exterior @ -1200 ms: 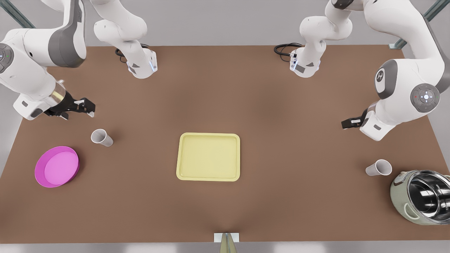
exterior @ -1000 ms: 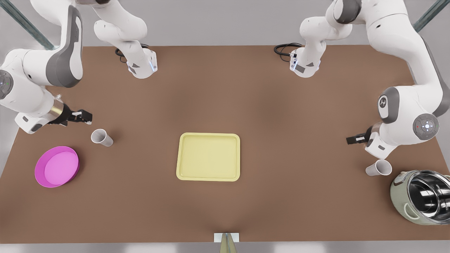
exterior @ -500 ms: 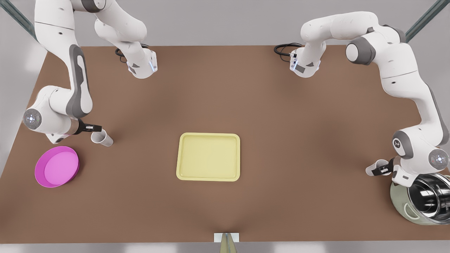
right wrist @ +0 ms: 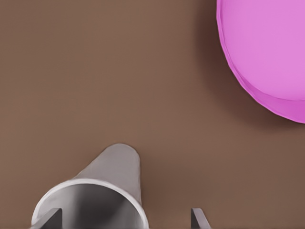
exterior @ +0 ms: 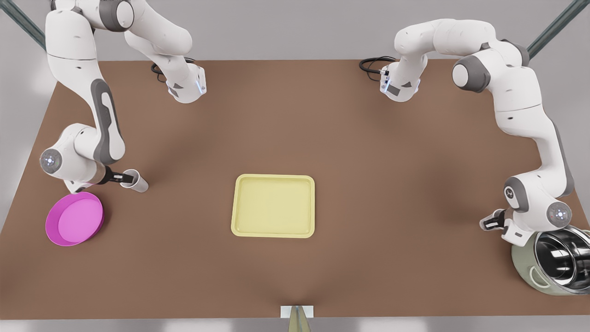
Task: Use both arms to respectively pick up the white IKEA cups from the middle-left and middle-right positions, then place the white IKEA cups onto the middle-middle tray, ensuring that the cups remain upright and do not tip over
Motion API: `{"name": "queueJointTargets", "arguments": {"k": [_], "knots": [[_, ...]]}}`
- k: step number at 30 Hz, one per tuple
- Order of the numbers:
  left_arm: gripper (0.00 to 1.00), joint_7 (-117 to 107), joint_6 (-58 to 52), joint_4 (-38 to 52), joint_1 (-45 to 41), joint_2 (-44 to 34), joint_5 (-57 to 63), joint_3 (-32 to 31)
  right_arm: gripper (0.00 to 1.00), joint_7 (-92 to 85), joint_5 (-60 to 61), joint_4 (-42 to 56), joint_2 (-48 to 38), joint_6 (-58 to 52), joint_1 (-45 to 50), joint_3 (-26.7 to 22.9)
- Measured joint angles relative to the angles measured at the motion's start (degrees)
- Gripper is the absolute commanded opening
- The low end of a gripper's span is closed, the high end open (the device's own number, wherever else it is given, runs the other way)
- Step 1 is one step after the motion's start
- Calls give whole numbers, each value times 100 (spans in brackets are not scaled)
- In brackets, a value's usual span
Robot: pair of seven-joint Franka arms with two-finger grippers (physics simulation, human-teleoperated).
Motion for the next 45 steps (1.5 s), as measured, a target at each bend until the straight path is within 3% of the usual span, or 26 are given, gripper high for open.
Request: {"name": "queueJointTargets", "arguments": {"k": [3,7,8,9,10,13,17,21,24,27,33,34,37,40,42,43,45], "knots": [[21,-21,0,-40,-73,-81,-16,-36,100,-51,4,-6,90,74,-73,5],[21,-271,-213,-259,-1071,-649,59,-46,100,-122,37,-8,199,163,-141,5],[21,-399,-389,-195,-1452,-760,96,-52,95,-145,61,-8,232,185,-164,5],[21,-559,-562,-159,-1879,-850,114,-64,76,-171,83,-8,273,206,-182,5],[21,-756,-709,-139,-2308,-896,120,-160,66,-199,132,-8,319,226,-189,6],[21,-1516,-1018,140,-3113,-894,107,-936,50,-296,275,-8,426,275,-182,28],[21,-2645,-1060,485,-3799,-454,97,-1355,22,-383,334,22,466,329,-101,69],[21,-3757,-714,965,-4321,121,100,-1506,21,-465,364,157,370,308,-72,286],[21,-4474,-550,1304,-4641,398,109,-1470,21,-511,368,672,416,245,-26,956],[21,-5087,-450,1440,-4849,538,114,-1355,21,-538,396,1197,572,370,852,1273],[23,-6046,-350,1660,-5007,797,114,-1303,21,-458,620,2199,1204,641,2221,1341],[26,-6176,-339,1664,-5017,820,113,-1302,21,-427,679,2342,1321,664,2330,1369],[49,-6525,-313,1666,-5029,848,112,-1301,21,-344,933,2545,1562,731,2642,1398],[56,-6820,-293,1668,-5030,871,114,-1301,21,-273,1064,2547,1771,797,2846,1399],[88,-6990,-284,1667,-5019,864,115,-1300,21,-233,1102,2523,1874,832,2908,1396],[100,-7068,-287,1663,-5008,845,124,-1300,21,-215,1114,2509,1912,849,2923,1394],[100,-7211,-310,1664,-4989,793,154,-1306,21,-182,1129,2493,1981,875,2946,1393]]}}
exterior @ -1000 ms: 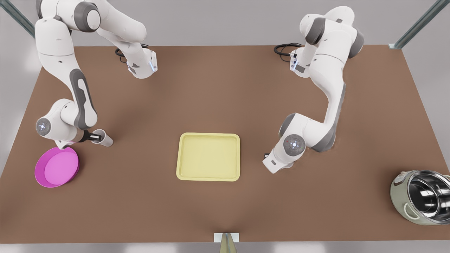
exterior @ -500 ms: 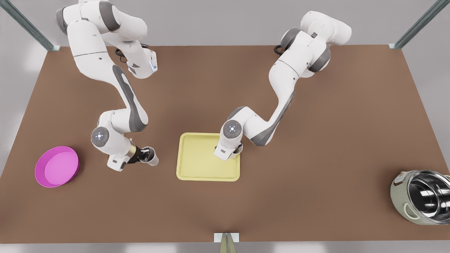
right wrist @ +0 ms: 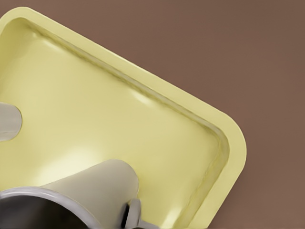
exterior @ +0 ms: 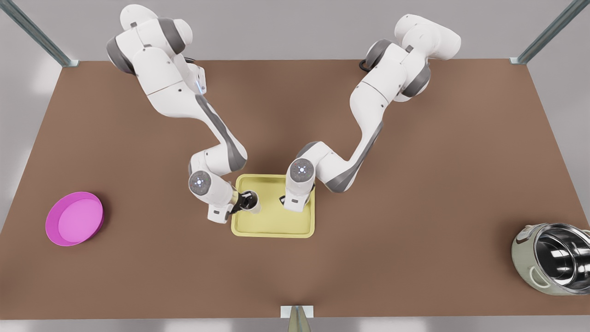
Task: Use both arms to respectively pick up the white IKEA cups from the middle-left and middle-right positions, then place the white IKEA cups onto the middle-middle tray, ensuring that the cups remain upright and do not tip over
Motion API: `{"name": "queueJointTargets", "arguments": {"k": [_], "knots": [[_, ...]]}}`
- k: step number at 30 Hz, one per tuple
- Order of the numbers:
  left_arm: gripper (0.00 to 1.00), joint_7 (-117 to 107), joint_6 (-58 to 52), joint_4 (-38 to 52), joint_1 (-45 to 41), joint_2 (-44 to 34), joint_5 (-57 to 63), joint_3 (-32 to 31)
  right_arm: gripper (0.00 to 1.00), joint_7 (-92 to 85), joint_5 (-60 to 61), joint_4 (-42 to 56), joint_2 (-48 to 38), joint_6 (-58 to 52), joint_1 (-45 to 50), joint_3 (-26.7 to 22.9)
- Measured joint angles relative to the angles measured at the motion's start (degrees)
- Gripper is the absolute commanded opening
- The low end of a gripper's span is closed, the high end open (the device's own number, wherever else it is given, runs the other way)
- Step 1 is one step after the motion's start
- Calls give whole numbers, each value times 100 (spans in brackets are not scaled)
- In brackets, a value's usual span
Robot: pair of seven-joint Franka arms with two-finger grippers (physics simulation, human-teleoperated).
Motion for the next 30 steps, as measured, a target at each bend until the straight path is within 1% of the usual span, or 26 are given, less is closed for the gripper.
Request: {"name": "queueJointTargets", "arguments": {"k": [1,2,3,5,7,9,11,12,13,14,15,16,17,19,20,22,23,27,28,30], "knots": [[100,-66,-35,1,6,-59,11,-1,21,15,5,-3,31,10,5,0],[100,-128,-121,2,14,-171,19,-5,25,30,9,-4,51,19,8,0],[100,-187,-220,2,21,-295,26,-8,100,47,7,-5,61,26,9,0],[100,-293,-507,2,100,-635,33,-8,100,80,4,-5,69,37,6,-1],[100,-330,-998,4,599,-1235,-56,-40,100,111,0,-6,71,46,3,-1],[100,-140,-1698,13,1629,-1821,-200,-38,100,138,-4,0,50,50,-3,-1],[100,262,-2412,36,2678,-2152,-238,-23,100,164,-10,1,-11,36,-29,4],[100,506,-2710,38,3021,-2299,-214,-10,100,176,-10,-3,-86,7,-43,4],[100,801,-2962,-83,3235,-2656,-182,2,100,190,-11,-5,-229,-68,-61,2],[100,1116,-3112,-618,3343,-3182,-116,4,100,202,-12,-2,-418,-186,-92,1],[100,1414,-3083,-1401,3382,-3806,-69,8,100,211,-10,14,-600,-329,-127,0],[100,1695,-2988,-2009,3370,-4274,-80,43,100,219,-5,41,-810,-506,-153,-4],[100,1961,-2937,-2273,3349,-4496,-160,100,100,226,-1,64,-1052,-716,-207,-7],[100,2449,-2897,-2379,3387,-4529,-269,136,100,235,-85,378,-1310,-1250,-368,-153],[100,2674,-2882,-2395,3412,-4497,-306,142,100,241,-143,523,-1287,-1552,-553,-398],[100,3088,-2880,-2394,3438,-4480,-357,148,100,267,-271,886,-1066,-2294,-760,-1067],[100,3280,-2888,-2377,3439,-4481,-373,152,100,315,-500,1077,-1014,-2687,-779,-1237],[100,3952,-2924,-2300,3425,-4480,-409,150,100,530,-1384,2452,-1100,-4108,-730,-1400],[100,4098,-2931,-2295,3420,-4480,-413,149,100,573,-1503,2577,-1327,-4364,-806,-1399],[100,4367,-2943,-2291,3421,-4479,-423,149,100,649,-1636,2165,-2140,-4783,-872,-1398]]}}
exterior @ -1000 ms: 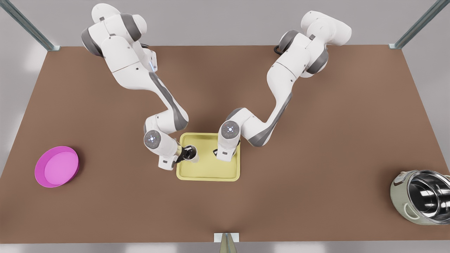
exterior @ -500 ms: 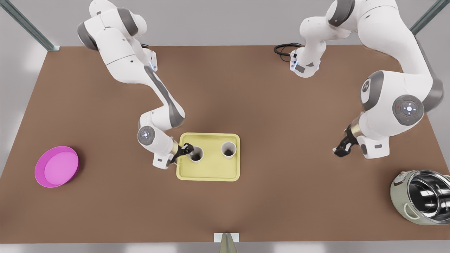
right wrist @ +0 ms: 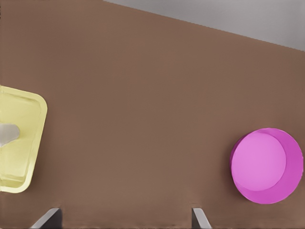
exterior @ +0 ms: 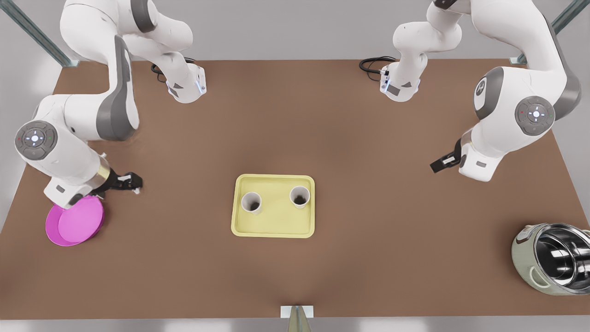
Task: Use both arms to respectively pick up the white IKEA cups from the middle-left and middle-right positions, then place the white IKEA cups onto the middle-middle tray, ensuring that the cups remain upright and do not tip over
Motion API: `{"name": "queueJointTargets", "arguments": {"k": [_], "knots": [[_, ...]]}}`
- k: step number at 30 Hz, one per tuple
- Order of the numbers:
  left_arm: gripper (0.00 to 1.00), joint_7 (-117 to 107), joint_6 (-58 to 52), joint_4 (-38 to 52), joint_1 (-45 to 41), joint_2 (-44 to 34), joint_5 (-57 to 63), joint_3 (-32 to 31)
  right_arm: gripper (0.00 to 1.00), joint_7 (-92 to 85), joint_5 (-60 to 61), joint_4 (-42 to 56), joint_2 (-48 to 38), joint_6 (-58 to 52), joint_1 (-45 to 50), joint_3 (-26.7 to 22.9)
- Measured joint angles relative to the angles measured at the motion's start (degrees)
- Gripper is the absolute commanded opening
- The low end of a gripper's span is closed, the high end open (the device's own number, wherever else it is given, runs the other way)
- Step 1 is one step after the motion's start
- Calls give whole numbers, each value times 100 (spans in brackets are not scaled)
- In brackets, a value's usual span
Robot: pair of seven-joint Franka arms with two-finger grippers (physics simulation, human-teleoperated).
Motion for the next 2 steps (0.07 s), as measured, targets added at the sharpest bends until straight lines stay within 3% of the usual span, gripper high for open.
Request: {"name": "queueJointTargets", "arguments": {"k": [2], "knots": [[100,242,-9,1,9,0,-5,0,100,66,-58,-238,-358,-301,-45,7]]}}
